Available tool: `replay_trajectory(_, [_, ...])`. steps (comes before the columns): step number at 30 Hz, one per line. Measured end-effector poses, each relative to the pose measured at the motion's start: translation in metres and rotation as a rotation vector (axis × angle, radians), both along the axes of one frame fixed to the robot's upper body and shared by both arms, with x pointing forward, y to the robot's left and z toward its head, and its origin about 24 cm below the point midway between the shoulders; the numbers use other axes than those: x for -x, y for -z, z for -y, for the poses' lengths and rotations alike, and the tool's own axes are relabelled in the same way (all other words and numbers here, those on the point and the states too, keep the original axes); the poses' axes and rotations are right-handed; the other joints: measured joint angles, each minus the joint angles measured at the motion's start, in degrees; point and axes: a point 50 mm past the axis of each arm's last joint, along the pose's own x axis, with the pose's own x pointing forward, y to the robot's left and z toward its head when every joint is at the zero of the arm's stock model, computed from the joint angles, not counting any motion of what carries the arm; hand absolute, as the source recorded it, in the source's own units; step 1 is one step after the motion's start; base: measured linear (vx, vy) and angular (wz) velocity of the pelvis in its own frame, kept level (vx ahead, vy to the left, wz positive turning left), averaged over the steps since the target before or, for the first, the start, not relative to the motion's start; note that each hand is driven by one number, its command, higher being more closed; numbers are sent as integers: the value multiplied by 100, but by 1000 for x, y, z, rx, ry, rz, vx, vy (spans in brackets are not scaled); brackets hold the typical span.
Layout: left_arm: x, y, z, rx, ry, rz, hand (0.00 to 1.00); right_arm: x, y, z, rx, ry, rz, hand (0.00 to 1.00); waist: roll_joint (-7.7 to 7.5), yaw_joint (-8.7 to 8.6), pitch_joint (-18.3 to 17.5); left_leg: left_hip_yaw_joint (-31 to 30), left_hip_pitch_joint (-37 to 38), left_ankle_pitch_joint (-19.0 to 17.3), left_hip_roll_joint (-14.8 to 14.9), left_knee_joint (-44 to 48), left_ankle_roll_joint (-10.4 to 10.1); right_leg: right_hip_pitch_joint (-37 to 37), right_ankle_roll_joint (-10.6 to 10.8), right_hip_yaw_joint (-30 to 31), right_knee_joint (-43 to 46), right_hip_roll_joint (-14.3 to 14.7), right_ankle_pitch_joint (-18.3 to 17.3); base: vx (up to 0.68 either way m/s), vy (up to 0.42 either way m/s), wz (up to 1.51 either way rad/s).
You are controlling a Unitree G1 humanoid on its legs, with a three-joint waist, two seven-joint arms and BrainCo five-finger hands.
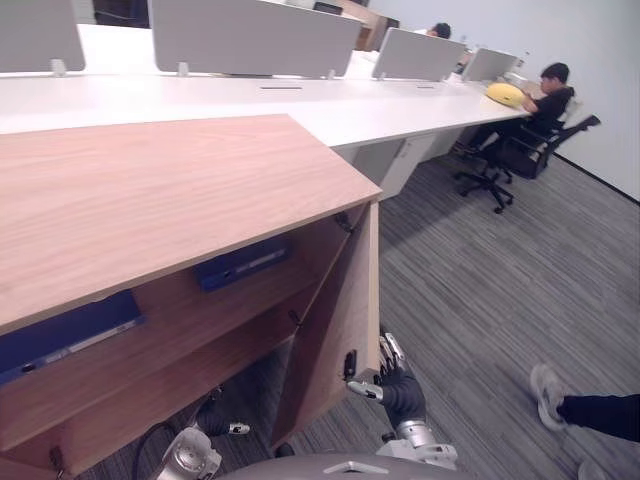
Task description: Walk over to the cabinet, pick up the folder, carry it to the office cabinet, place the folder inside the office cabinet, then close the office cabinet door
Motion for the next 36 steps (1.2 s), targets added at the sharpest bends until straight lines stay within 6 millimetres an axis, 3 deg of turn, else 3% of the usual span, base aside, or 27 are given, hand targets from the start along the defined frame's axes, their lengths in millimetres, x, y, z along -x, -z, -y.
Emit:
replay_trajectory(11, [0,-1,-15,-24,-71,-3,0,-57,8,-10,79,-96,80,0,84,353,-9,-892,-616,310,52,1,127,-177,-192,-794,75,-70,284,-27,9,41])
replay_trajectory(15, [2,-1,-19,-27,-113,1,0,-74,13,-5,140,-63,75,0,249,498,-17,-1264,-850,423,-9,-1,151,-137,-189,-1100,-23,-175,279,-65,5,48])
replay_trajectory(17, [2,-2,-22,-34,-142,11,0,-81,17,-3,183,-54,66,0,296,550,14,-1409,-915,496,-75,-2,156,-89,-166,-1209,-44,-254,106,-90,-10,44])
replay_trajectory(18, [3,-2,-22,-32,-157,11,0,-84,21,-2,213,-52,53,0,315,575,22,-1522,-960,556,-169,-5,155,-77,-41,-1244,-39,-342,-131,-109,-40,55])
replay_trajectory(22, [9,3,-7,18,-196,0,0,-86,31,10,284,-20,11,0,636,712,52,-1792,-1184,725,-141,-5,171,-59,76,-1459,-166,-325,-299,-71,-31,43])
replay_trajectory(24, [10,4,-4,28,-199,-3,0,-87,31,14,297,-1,9,0,678,766,82,-1858,-1292,769,-160,-5,191,-60,83,-1459,-294,-310,-304,-23,9,23])
replay_trajectory(26, [10,3,-5,29,-211,-1,0,-88,39,16,334,-8,-18,0,612,833,121,-1901,-1356,782,-198,-5,209,-49,109,-1470,-345,-314,-319,-3,22,17])
replay_trajectory(31, [11,3,-7,36,-235,1,0,-86,53,17,324,30,-89,0,489,815,150,-2046,-1336,774,-391,-3,233,27,169,-1484,-287,-468,-165,71,44,24])
replay_trajectory(36, [7,1,-9,32,-248,26,0,-80,71,17,402,-6,-164,0,602,826,283,-2034,-1230,766,-470,-2,310,150,192,-1484,-338,-530,-64,68,34,4])
